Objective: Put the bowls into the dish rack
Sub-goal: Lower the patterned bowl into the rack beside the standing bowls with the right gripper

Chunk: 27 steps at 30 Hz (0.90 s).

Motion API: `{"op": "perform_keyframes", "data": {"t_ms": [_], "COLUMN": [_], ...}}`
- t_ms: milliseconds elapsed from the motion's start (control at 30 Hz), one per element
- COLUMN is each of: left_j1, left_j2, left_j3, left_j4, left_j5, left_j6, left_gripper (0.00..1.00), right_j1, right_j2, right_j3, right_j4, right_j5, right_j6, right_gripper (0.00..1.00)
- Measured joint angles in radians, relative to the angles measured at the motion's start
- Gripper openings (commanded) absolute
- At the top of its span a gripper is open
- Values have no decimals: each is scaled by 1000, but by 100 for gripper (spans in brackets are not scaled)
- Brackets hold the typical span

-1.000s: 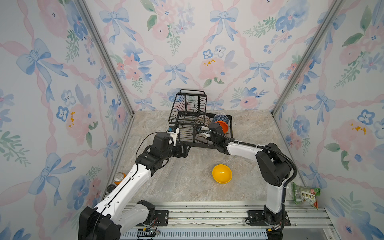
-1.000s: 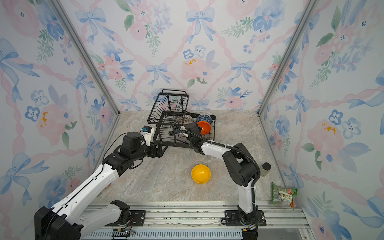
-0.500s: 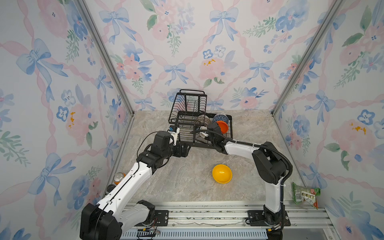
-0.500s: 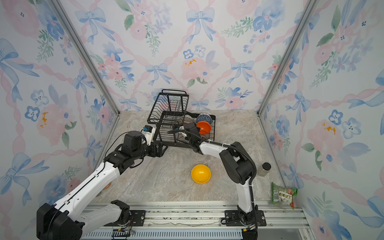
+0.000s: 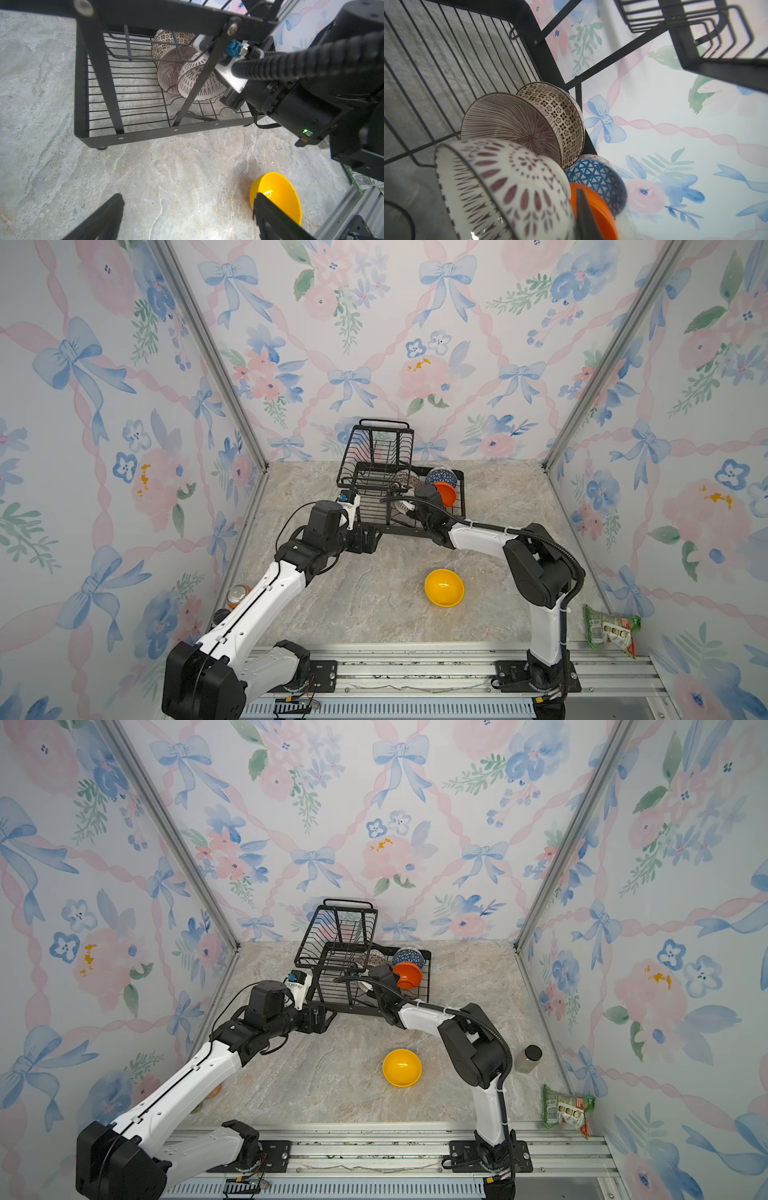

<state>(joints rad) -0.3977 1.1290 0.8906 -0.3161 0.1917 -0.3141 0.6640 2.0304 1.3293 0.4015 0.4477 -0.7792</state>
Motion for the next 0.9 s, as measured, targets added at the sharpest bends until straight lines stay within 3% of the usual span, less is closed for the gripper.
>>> {"op": "perform_keyframes", "data": {"t_ms": [533, 900], "left_j1": [0, 6], "left_j2": [10, 24], "left_j3": [0, 0], "left_j4": [-1, -1], "left_j5": [1, 1], "left_j6": [0, 0], "left_gripper": [98, 98], "right_j1": [7, 2], "right_j2": [56, 53], "right_j3": [-58, -71], "right_j4": [150, 128], "right_j5": [-87, -160], "right_j6": [67, 126], "right_gripper": [0, 0]}}
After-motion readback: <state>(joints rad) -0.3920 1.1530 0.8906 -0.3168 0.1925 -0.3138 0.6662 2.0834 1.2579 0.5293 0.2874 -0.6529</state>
